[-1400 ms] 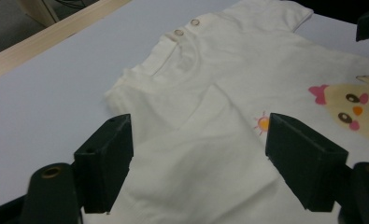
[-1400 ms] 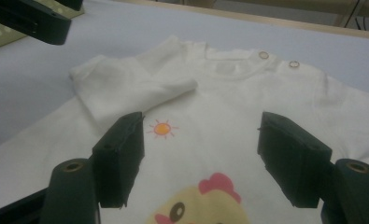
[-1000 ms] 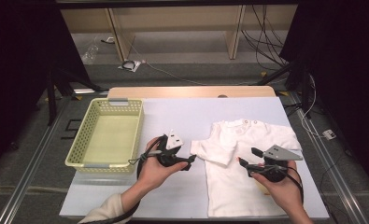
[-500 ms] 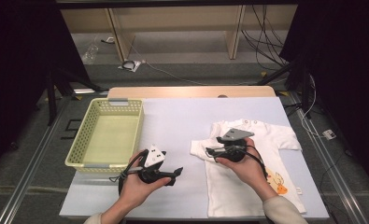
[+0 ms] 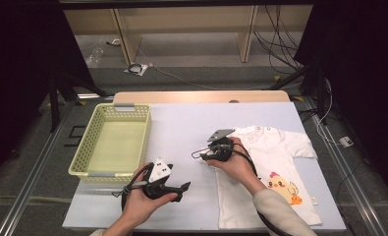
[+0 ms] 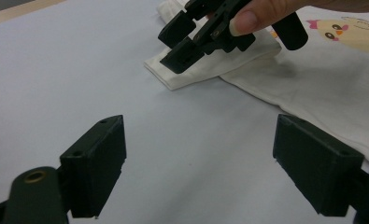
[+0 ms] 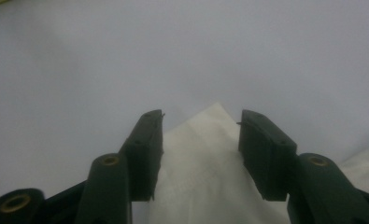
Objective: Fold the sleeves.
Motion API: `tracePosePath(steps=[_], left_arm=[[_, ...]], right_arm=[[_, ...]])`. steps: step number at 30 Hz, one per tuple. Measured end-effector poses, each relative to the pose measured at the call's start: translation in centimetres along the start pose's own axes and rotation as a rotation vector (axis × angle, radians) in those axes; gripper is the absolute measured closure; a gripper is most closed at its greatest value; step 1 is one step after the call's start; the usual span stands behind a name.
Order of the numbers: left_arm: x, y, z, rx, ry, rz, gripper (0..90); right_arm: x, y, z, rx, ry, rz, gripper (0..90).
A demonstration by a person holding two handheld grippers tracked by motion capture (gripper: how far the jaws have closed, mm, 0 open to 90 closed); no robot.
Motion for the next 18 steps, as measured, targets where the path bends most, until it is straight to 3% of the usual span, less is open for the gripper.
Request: tracePosePath(steps=[4,7,9,10,11,13,14,15,16,17,18], left_arm=[[0.0,0.1,0.1,-0.003,-0.003,-0.001,17.4],[0.0,0.1,0.1,0.001,0.000,0.003,17.4],[0.1,0.2,0.1,-0.001,0.000,0.005,17.4],[0.2,0.2,0.1,-0.001,0.000,0.005,17.5],[0.2,0.2,0.1,-0.001,0.000,0.005,17.5],[0.2,0.2,0.1,0.000,0.000,0.005,17.5],[0.2,0.2,0.1,0.000,-0.002,0.005,17.6],[0.2,0.2,0.1,-0.001,-0.003,0.004,17.6],[0.2,0.2,0.1,-0.001,-0.003,0.004,17.6],[0.2,0.3,0.1,-0.003,-0.004,0.005,17.7],[0.2,0.3,0.1,-0.003,-0.004,0.004,17.7]], right_arm=[[0.7,-0.1,0.2,-0.004,0.001,0.063,62.0],[1.1,-0.1,0.3,-0.006,-0.006,0.068,72.1],[1.0,-0.2,0.7,0.031,-0.014,0.086,78.2],[1.1,-0.2,0.6,0.006,-0.009,0.083,81.0],[1.1,-0.3,0.7,0.013,-0.011,0.092,84.5],[1.1,-0.4,0.9,0.041,-0.013,0.101,87.7],[1.2,-0.4,0.6,0.008,-0.013,0.105,88.2],[1.1,-0.5,0.7,0.042,-0.017,0.108,88.7],[1.2,-0.6,0.7,0.044,-0.020,0.111,89.0],[1.2,-0.5,0.4,0.016,-0.019,0.107,89.1],[1.2,-0.5,0.4,0.019,-0.018,0.105,89.2]])
Point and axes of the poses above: each handheld gripper's, and its own axes: x roughly forward along the jaws, y roughly out of its underside, z roughly to its left, the point moved 4 cm from there along x, roughly forward along the jaws, and after that the axes turned 5 degrees about -y, right-handed, at the moved point
